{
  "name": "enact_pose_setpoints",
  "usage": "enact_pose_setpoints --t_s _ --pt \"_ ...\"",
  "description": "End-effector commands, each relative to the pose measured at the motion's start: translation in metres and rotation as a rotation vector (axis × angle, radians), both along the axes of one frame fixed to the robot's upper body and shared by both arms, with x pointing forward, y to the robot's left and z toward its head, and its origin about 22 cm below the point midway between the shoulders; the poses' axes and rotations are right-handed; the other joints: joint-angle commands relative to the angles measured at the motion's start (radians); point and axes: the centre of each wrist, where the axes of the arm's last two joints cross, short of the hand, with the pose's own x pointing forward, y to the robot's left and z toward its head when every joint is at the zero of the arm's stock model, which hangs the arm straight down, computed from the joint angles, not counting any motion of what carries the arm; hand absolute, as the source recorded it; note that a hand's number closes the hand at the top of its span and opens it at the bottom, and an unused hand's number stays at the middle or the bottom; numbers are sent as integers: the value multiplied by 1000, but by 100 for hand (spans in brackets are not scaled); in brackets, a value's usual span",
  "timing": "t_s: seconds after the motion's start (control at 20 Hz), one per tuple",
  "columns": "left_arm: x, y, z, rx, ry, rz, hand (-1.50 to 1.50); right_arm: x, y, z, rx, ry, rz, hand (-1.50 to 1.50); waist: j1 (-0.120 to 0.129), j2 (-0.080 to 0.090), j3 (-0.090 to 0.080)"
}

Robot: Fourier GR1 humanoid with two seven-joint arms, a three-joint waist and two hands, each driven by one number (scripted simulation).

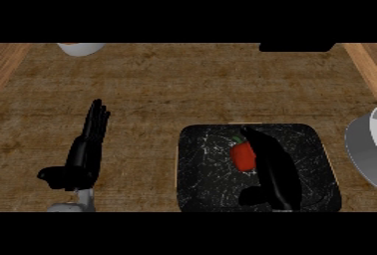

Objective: Pick the bell pepper from the tray and place it in the pot

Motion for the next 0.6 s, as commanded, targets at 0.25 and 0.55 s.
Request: enact_pose_setpoints --t_s 0.25,0.55 --pt "-1 2 10 8 4 1 0 19 -3 -21 -69 -162 23 150 5 10 10" --pt "-13 -6 -7 -16 0 -9 0 31 15 -19 -89 -12 -77 150 11 11 9"
